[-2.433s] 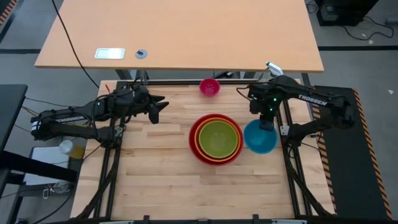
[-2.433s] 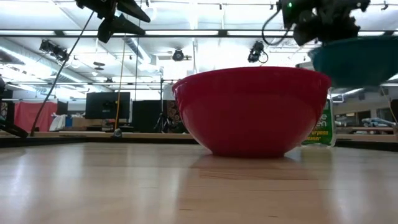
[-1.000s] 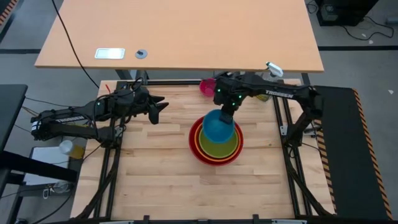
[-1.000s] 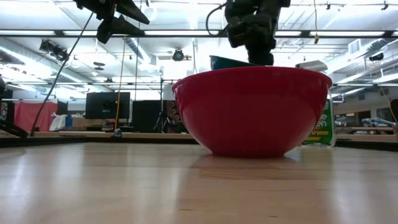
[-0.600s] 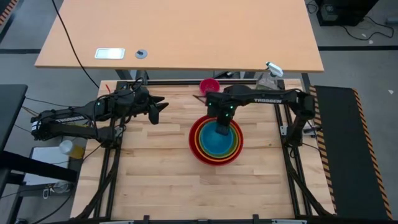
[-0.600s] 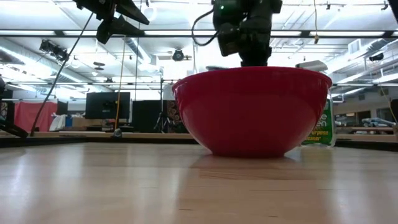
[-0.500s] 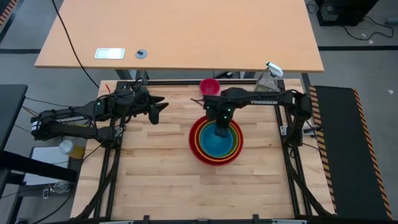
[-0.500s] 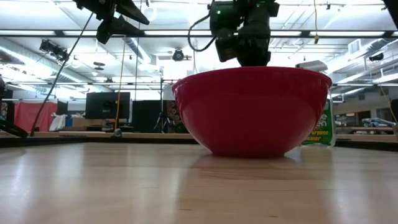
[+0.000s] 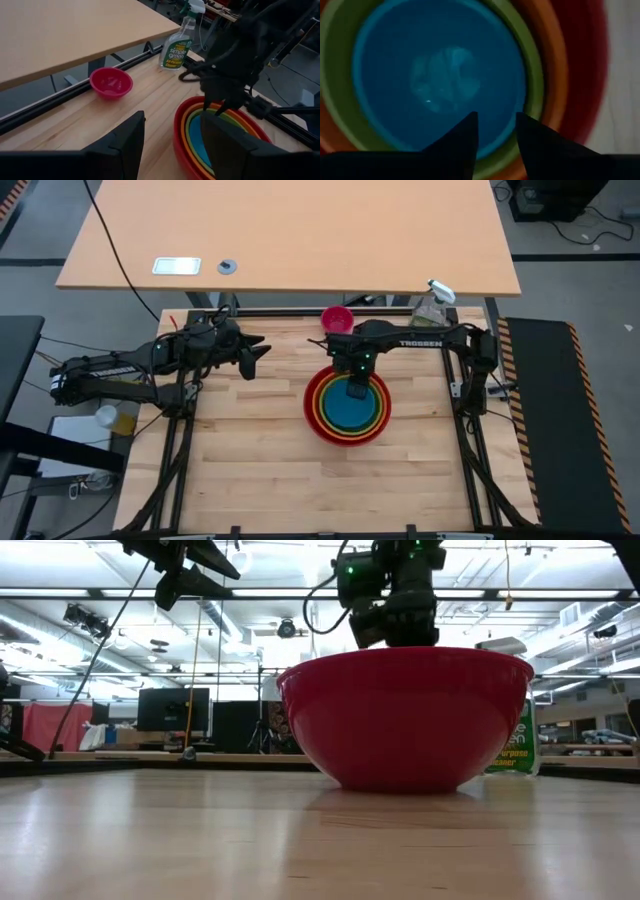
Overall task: Nest bowls inside each other by size order
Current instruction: Stack the pink bowl on top of the blue bowl
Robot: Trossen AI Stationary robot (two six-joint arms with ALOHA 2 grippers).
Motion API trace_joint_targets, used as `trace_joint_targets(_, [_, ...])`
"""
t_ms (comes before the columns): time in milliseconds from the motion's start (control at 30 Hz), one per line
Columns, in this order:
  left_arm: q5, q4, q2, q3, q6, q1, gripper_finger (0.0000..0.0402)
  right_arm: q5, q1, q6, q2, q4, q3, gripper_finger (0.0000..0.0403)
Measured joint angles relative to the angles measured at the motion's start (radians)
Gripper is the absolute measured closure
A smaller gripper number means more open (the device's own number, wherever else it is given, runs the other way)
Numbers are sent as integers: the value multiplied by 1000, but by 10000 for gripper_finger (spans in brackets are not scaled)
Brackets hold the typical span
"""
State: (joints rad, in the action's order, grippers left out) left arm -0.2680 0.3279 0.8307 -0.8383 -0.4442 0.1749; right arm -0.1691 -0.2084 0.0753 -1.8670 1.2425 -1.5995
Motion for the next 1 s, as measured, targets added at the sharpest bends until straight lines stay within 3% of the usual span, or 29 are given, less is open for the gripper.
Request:
trace_joint_targets(167, [0,0,0,0,-8,0,208,110,-24,-51,4,70,-116,256])
trace_joint_targets(333, [16,0,0,0,-18,0,208,194,-105,-148,4,-58,-149,256])
trace_joint_targets(600, [23,0,0,0,-35,0,208,179,-249,-465,4,-397,-35,254])
trace_joint_targets(767, [23,0,0,0,-34,13,208,190,-300,-626,4,-632,61,233])
trace_joint_targets(1000, [-4,0,0,0,-38,14,208,173,-366,-683,4,-667,155,211])
